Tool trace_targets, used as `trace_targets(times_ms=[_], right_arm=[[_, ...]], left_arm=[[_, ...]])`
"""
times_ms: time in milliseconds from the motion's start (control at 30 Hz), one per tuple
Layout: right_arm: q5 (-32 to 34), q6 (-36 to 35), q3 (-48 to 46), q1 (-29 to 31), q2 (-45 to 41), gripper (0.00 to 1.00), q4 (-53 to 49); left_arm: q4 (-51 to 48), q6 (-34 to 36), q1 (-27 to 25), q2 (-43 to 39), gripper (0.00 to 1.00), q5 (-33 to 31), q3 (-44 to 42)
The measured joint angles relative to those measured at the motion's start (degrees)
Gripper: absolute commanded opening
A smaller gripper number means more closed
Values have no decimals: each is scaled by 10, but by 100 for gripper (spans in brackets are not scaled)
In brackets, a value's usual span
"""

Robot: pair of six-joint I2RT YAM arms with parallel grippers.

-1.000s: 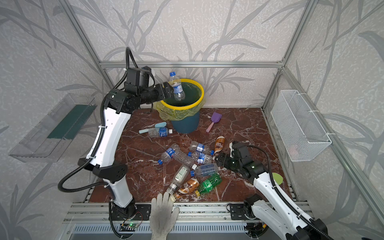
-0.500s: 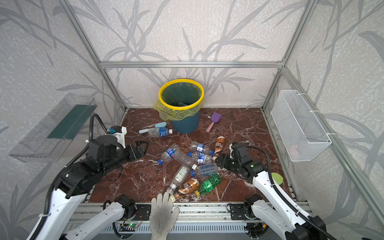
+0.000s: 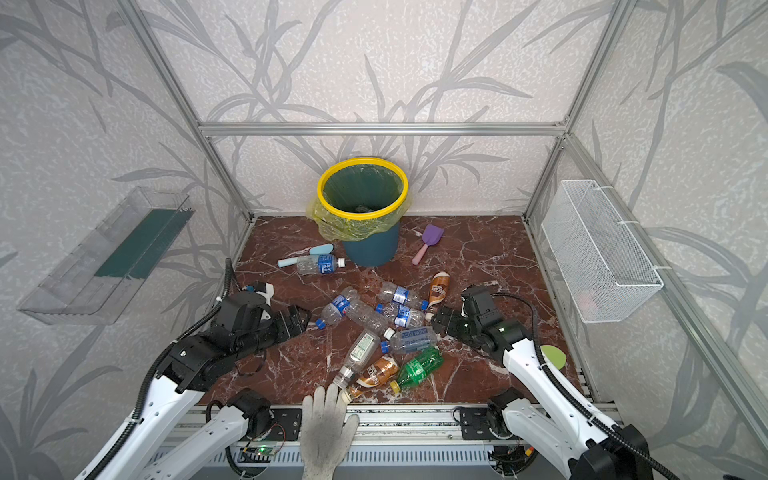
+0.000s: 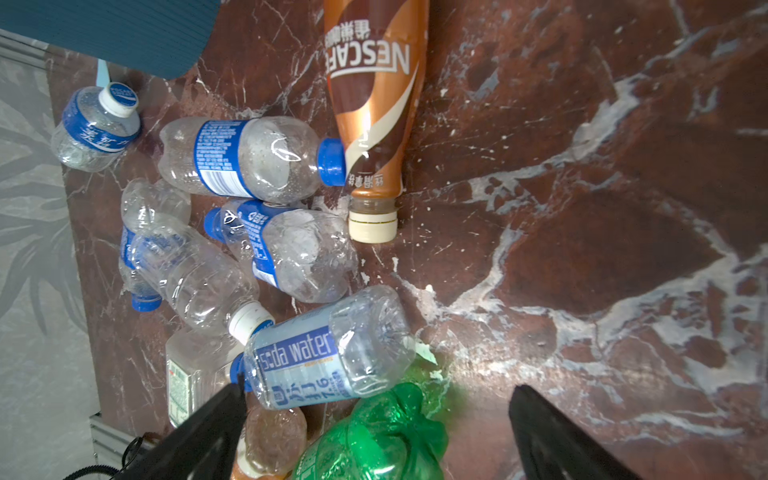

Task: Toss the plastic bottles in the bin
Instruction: 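Return the left gripper over the bottle pile, then lower the right gripper onto the brown Nescafe bottle and grasp it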

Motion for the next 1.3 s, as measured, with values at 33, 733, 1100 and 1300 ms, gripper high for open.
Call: trace_targets(times_ms=[33, 733, 1100, 1300], right_arm=[[8, 0, 0, 0, 1, 100, -3], [48, 0, 73, -17, 139, 80, 45], [42, -40, 183, -50, 304, 81, 74], [37, -54, 233, -61, 372, 81, 75]], left_arm=[[5, -2, 0, 2, 93, 1, -3], [52, -27, 0, -1, 91, 21, -53], [73, -32, 0, 10, 91, 29, -59], [75, -33, 0, 15, 91, 30, -60]])
